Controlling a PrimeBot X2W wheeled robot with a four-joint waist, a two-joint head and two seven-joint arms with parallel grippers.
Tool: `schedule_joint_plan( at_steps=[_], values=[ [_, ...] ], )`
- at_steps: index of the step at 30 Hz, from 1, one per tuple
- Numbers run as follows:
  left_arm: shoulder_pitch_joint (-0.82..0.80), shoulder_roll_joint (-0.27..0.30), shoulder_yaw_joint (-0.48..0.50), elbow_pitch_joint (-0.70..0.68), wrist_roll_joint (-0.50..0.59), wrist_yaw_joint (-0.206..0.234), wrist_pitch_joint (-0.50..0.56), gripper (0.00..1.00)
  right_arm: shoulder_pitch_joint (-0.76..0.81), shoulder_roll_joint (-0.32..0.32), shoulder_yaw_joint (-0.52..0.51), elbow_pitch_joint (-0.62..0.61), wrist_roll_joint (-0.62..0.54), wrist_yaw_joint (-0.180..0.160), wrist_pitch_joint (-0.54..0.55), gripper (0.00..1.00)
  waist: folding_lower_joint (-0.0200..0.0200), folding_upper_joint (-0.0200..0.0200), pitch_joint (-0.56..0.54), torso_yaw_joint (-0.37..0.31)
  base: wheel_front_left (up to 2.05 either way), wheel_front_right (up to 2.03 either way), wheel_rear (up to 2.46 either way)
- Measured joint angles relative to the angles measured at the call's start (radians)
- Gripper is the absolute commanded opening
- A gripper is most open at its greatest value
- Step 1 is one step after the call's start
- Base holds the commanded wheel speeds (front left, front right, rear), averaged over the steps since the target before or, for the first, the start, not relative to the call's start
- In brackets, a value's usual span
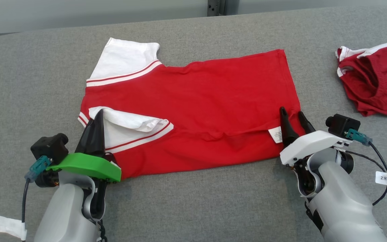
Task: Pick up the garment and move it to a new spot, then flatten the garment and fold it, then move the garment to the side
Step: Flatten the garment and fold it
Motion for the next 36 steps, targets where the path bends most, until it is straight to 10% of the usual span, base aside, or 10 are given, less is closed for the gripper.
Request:
schedule_joint_plan(
  at_steps=[36],
  values=[
    [0.387, 0.013, 0.063, -0.139, -0.108, 0.013, 0.107, 1.00, 0.387, 0.000, -0.142, -0.454, -0.168, 0.000, -0.019, 1.00, 0.0000, 0.0000, -0.099, -0.001, 0.00, 0.00, 0.00]
  ],
)
